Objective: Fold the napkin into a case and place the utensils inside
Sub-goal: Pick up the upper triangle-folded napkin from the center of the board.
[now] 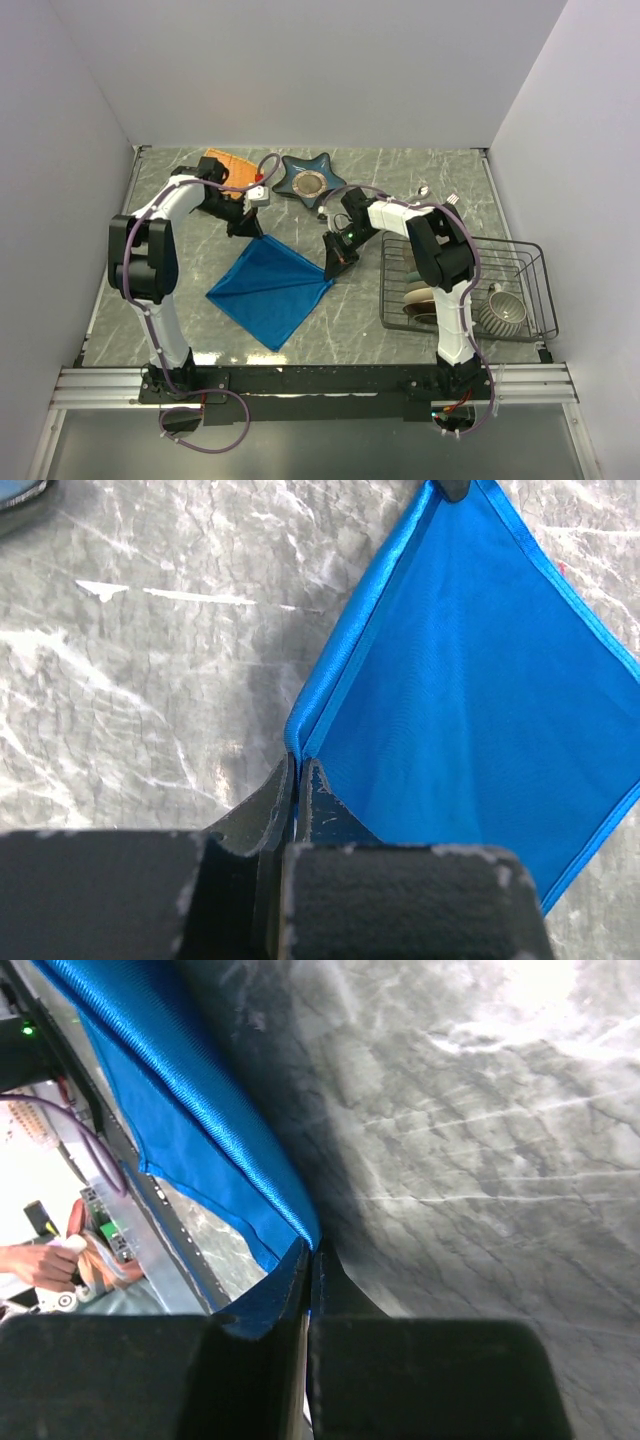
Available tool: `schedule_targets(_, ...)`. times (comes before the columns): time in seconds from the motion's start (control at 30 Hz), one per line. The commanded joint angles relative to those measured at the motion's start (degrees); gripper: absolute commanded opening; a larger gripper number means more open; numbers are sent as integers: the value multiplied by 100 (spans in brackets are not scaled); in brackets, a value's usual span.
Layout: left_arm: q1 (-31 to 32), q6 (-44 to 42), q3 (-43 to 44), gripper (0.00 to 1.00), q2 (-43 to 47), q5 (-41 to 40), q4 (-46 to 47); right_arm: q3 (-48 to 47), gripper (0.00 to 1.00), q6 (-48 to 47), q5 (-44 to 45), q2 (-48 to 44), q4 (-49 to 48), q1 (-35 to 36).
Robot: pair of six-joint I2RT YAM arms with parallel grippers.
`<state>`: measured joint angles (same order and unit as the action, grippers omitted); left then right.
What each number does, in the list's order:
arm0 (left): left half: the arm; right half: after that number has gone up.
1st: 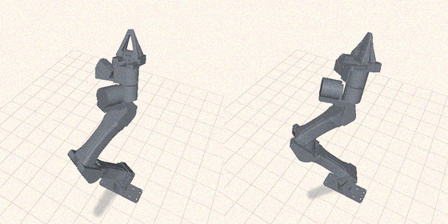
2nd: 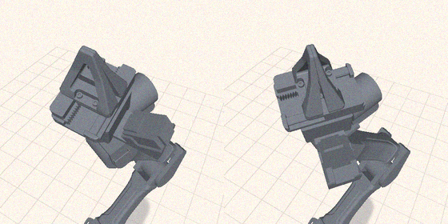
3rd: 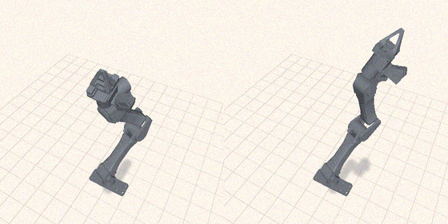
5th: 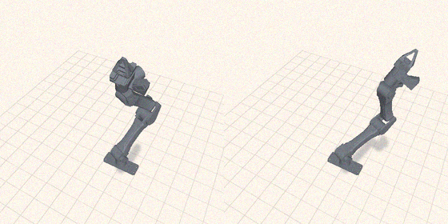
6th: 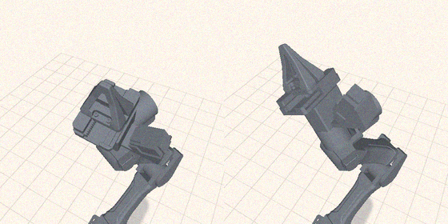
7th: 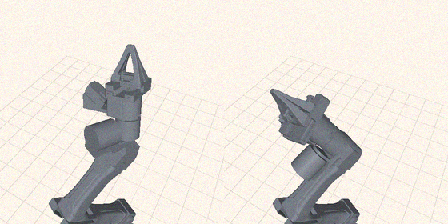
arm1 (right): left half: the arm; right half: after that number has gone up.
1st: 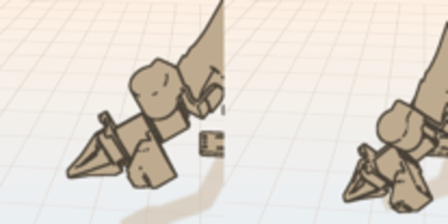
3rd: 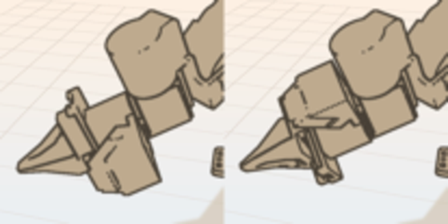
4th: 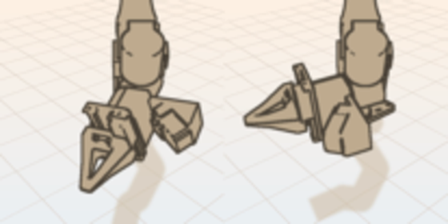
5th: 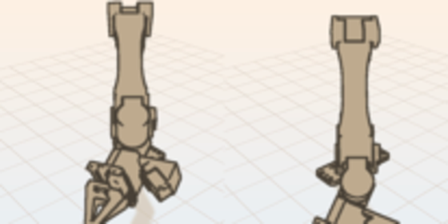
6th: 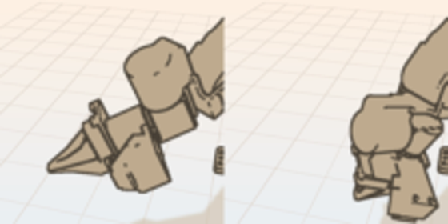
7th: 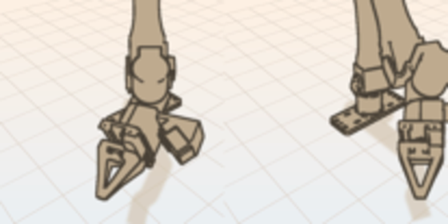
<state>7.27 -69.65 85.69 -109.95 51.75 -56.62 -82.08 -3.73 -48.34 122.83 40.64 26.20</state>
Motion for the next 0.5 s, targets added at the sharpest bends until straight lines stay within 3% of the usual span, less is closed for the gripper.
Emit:
schedule_targets(0.0, -208, -260, 141, 1, 228, 415, -138, -185, 0, 3, -97, -162, 31, -62)
schedule_targets(0.27, -401, -199, 71, 1, 641, 477, -245, -475, 0, 179, 596, -636, -57, -71)
schedule_targets(0.47, -709, -5, 649, 1, 695, 547, -227, -1640, 0, -337, 1789, -900, 268, -62)
